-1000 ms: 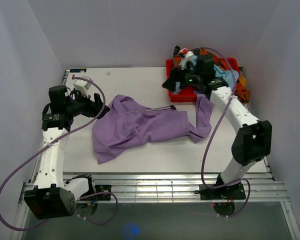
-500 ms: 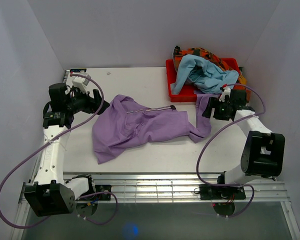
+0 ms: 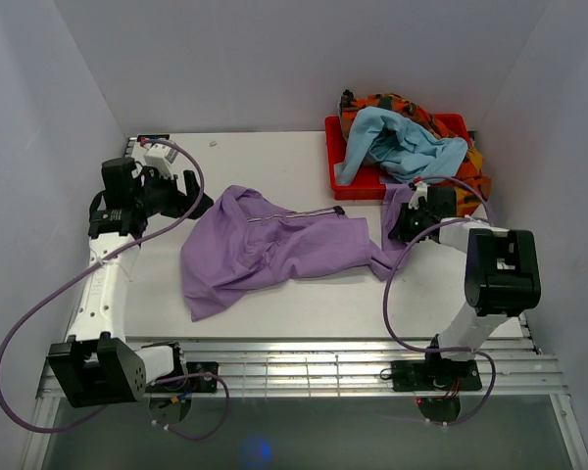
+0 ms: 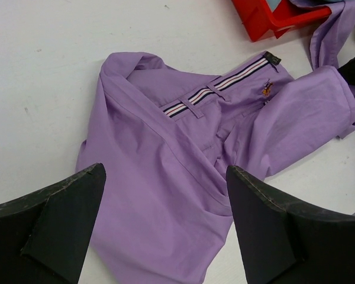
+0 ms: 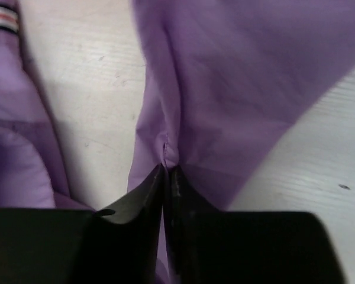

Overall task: Fold and stack the trousers
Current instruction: Move the trousers to the center of the board, then flatten the trousers out

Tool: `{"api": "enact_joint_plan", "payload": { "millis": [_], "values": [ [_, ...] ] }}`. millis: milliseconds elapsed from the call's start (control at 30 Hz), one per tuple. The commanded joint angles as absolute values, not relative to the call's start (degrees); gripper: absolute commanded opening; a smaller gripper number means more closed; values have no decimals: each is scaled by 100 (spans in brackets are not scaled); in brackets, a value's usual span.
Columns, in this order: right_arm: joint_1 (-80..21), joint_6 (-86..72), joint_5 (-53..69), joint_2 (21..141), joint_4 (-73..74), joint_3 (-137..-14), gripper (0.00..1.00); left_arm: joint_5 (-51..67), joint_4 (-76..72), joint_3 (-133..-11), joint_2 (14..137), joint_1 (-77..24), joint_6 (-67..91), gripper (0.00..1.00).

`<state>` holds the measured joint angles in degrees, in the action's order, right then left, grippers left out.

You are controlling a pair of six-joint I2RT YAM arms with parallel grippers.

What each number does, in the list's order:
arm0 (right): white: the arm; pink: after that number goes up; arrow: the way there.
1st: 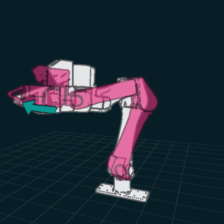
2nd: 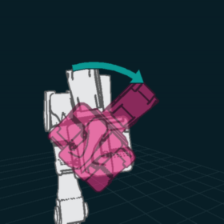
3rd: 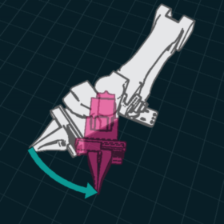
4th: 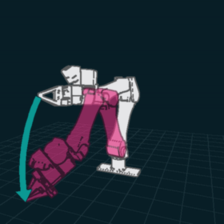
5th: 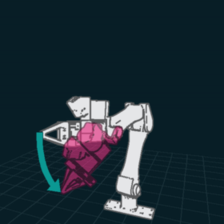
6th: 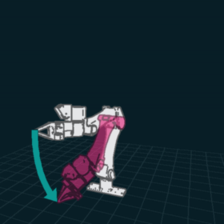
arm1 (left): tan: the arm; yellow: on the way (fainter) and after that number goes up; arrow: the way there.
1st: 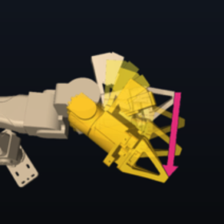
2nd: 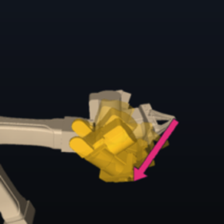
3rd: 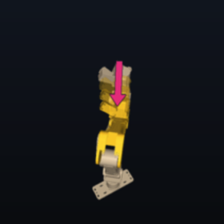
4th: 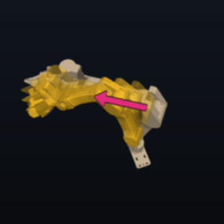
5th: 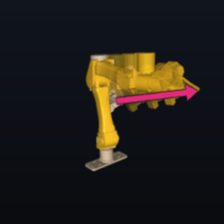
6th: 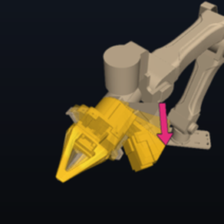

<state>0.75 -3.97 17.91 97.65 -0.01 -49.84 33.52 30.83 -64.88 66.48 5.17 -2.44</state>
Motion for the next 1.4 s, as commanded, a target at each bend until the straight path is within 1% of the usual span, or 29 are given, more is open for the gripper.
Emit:
{"api": "enact_joint_plan", "payload": {
  "millis": [0,133,200,367,533,600,667,800,900,933,1100,1233,1367],
  "values": [
    [-174,-527,2572,9607,-158,-5177,8,3322,3190,-6767,6907,527,-404,93],
    [-334,-764,3260,8756,-219,-4940,8,3550,3410,-7004,7319,519,-790,93],
    [-526,-904,3575,8132,-281,-4790,8,3586,3515,-7188,7540,484,-931,93],
    [-1106,-1168,3823,7069,-456,-4650,8,3560,3604,-7549,8365,273,-1247,90],
    [-1704,-1388,3876,6663,-606,-4719,8,3393,3560,-7909,8929,-351,-1301,87],
    [-1871,-1363,4016,6531,-475,-4825,8,3244,3464,-7989,9174,-613,-1344,87],
    [-1942,-1196,3894,6399,-221,-4966,8,3077,3428,-8172,9386,-816,-1572,87],
    [-1715,-600,3096,6135,779,-4949,8,2533,3498,-8665,10045,-1361,-1959,87],
    [-1259,-336,3015,5951,1176,-4668,8,2207,3489,-8998,10537,-1747,-2354,86],
    [-1179,-230,2989,5898,1430,-4597,8,1936,3481,-9078,10808,-1845,-2469,86],
    [-783,553,2453,5774,2178,-4325,8,1407,3366,-9632,11635,-2162,-2751,82],
    [-572,1159,2206,5862,2627,-4184,8,1494,3559,-10194,12154,-2276,-2865,82],
    [-475,1712,2145,6221,3146,-4359,8,1906,3893,-10275,12384,-2399,-2988,84]
  ]
}}
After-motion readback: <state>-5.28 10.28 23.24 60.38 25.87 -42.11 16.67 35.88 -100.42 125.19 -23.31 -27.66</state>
